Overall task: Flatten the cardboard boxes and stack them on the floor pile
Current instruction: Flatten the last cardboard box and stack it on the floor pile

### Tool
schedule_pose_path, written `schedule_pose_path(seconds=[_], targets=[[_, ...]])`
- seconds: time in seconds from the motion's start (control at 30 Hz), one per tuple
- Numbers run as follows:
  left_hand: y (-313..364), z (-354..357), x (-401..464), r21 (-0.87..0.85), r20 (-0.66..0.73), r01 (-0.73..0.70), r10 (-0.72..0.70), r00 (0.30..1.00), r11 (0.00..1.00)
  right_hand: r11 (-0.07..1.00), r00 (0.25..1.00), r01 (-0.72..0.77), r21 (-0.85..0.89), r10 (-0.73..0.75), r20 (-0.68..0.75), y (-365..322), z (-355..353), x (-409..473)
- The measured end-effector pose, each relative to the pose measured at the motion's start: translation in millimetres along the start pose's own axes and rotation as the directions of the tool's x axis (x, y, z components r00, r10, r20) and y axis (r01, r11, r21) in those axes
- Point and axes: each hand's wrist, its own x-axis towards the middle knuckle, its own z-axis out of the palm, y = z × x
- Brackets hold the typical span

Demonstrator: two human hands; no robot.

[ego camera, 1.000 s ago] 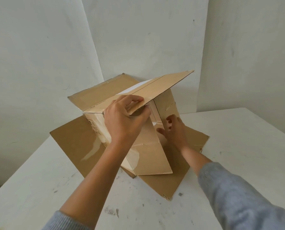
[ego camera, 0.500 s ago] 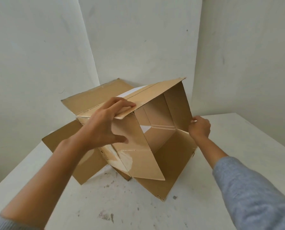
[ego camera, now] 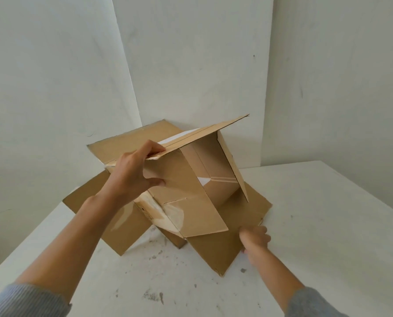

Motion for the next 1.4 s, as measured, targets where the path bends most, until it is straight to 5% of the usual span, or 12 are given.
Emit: schedule_pose_path(seconds=[0.13, 0.43, 0.63, 0.77, 0.93, 1.07, 1.23, 1.4], targets=[[0.1, -11.1, -4.7, -0.021, -0.079, 0.031, -0.033, 0.996, 0.999, 0.956, 1.0, 0.003, 0.295, -0.008, 0.017, 1.1, -12.8, 3.3], [23.0, -26.5, 20.1, -0.164, -0.214, 0.131, -0.164, 0.963, 0.978, 0.801, 0.991, 0.133, 0.583, -0.127, -0.051, -63.8, -65.2, 1.2], [31.3, -21.4, 22.7, -0.177, -0.259, 0.154, -0.197, 0.946, 0.972, 0.674, 0.958, 0.107, 0.731, -0.268, 0.107, -103.0, -76.1, -5.0], [35.3, -24.9, 25.9, -0.105, -0.325, 0.065, -0.096, 0.941, 0.992, 0.562, 0.933, 0.042, 0.826, -0.317, 0.168, -109.1, -75.5, -6.2], [41.0, -21.0, 25.4, -0.118, -0.387, -0.055, 0.005, 0.922, 0.992, 0.621, 0.843, 0.112, 0.776, -0.473, 0.257, -120.2, -63.1, -16.4], [42.0, -12.7, 27.7, -0.31, -0.476, 0.012, -0.166, 0.864, 0.951, 0.773, 0.747, 0.368, 0.517, -0.577, 0.332, -132.2, -49.1, -13.0], [43.7, 0.8, 36.8, -0.649, -0.475, 0.128, -0.531, 0.702, 0.75, 0.713, 0.686, 0.685, 0.149, -0.7, 0.197, -155.4, -56.1, -16.2], [33.8, 39.2, 42.8, -0.969, -0.084, 0.171, -0.893, 0.443, 0.176, 0.596, 0.63, 0.776, -0.206, -0.749, 0.203, -164.2, -63.1, -4.0]])
